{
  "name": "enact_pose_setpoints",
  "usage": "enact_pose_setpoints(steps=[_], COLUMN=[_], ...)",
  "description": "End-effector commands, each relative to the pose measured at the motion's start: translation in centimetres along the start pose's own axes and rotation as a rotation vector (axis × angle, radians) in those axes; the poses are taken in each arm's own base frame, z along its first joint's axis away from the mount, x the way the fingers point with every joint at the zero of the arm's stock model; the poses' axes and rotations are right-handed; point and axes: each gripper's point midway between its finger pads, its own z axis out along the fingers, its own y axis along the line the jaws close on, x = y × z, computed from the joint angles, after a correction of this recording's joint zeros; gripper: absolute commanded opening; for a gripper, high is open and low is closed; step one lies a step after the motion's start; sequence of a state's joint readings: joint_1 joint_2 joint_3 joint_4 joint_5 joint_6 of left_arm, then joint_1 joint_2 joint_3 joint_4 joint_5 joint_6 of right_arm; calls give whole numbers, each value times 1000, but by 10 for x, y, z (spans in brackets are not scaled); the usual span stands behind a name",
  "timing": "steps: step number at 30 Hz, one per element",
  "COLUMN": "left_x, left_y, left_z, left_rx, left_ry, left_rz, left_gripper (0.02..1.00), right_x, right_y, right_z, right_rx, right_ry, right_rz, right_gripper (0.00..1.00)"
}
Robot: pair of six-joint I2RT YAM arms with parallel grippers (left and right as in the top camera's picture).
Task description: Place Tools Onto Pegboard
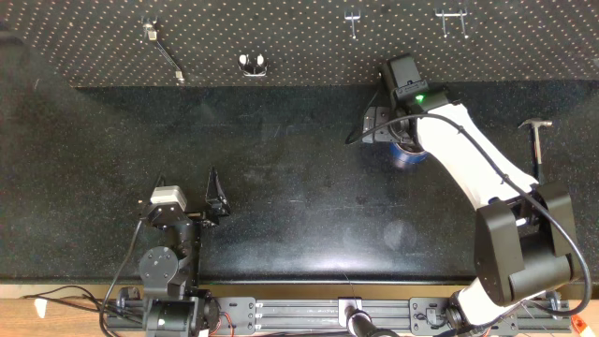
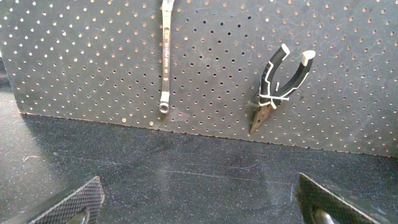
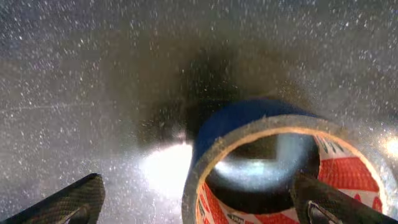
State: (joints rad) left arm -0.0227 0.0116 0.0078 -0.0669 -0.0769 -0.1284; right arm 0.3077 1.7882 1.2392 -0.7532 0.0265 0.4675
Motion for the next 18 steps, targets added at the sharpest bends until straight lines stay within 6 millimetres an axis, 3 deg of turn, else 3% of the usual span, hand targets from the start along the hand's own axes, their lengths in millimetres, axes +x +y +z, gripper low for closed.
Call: enact_pose_setpoints(steps=[1,13,14,18], left_x=[1,1,1,1], left_y=[-1,-1,-1,-1], left_z=[0,0,0,0], left_rx=[7,7,7,7], left_ry=[0,0,0,0], left_rz=[13,13,13,13], left_gripper=[996,996,996,996], right_x=[-4,8,8,9], right_y=[2,2,2,1], right_z=[-3,-2,-2,-2], right_rx=[-4,-11,-11,-10], right_ry=[-4,50,50,53], right_rz=[-3,-142,-147,-158], right_gripper=[976,954,796,378])
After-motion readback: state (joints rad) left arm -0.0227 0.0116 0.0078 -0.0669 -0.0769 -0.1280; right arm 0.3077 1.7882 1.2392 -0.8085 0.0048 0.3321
